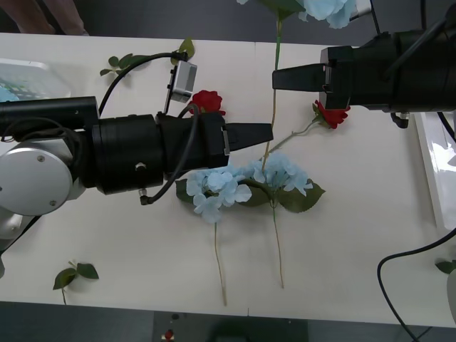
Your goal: Put the red flowers into the right box and the blue flowers into the left box
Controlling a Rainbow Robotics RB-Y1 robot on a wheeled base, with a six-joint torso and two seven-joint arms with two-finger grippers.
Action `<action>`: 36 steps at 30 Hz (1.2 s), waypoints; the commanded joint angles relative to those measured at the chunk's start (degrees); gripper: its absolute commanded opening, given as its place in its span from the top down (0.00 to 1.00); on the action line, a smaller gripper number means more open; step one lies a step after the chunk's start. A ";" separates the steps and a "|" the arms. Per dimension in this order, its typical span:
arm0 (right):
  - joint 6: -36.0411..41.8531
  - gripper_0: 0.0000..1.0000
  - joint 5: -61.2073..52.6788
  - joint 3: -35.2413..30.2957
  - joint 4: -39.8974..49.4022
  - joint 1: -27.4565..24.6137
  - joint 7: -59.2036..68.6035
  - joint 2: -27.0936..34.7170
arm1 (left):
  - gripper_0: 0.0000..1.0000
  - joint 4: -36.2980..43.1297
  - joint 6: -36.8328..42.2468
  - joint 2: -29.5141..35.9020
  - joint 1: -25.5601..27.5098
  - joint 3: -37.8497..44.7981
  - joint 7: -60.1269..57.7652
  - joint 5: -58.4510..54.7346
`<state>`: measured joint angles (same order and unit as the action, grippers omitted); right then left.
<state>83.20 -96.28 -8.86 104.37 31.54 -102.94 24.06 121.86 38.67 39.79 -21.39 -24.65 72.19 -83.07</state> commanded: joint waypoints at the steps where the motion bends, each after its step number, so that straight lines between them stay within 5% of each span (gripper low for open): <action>1: -0.14 1.00 -0.40 -0.81 0.75 1.51 -1.91 -0.77 | 0.00 0.92 -0.61 -2.62 -3.39 -0.39 -0.30 3.80; 8: -0.14 1.00 -0.40 -0.81 0.66 1.42 -2.00 -0.77 | 0.01 0.04 -0.61 -4.46 -4.71 -1.01 -0.56 10.30; 9: -0.14 1.00 -0.40 -0.81 0.66 1.42 -2.00 -0.77 | 0.10 0.04 -0.61 -4.46 -4.89 -1.19 -0.56 10.48; 14: -0.14 1.00 -0.40 -0.81 0.66 1.42 -2.00 -0.77 | 0.97 -0.22 -0.61 -4.37 -5.86 -2.86 -0.91 10.83; 15: -0.14 1.00 -0.40 -0.81 0.66 1.42 -2.00 -0.77 | 1.00 -0.48 -0.61 -4.37 -6.12 -3.21 -0.91 11.00; 34: -0.14 1.00 -0.40 -0.81 0.66 1.42 -2.00 -0.77 | 1.00 -1.19 -1.14 -4.73 -7.00 -4.53 -1.97 13.20; 35: -0.14 0.67 -0.40 -0.81 0.66 1.42 -2.00 -0.77 | 1.00 -1.19 -1.31 -4.81 -7.00 -4.53 -2.05 13.20; 36: -0.14 0.49 -0.40 -0.81 0.66 1.42 -2.00 -0.77 | 1.00 -1.19 -1.66 -4.81 -7.00 -4.53 -2.14 13.20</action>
<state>83.18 -96.24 -8.86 104.11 31.54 -102.95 24.06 119.77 38.44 35.05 -26.65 -29.51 72.13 -70.26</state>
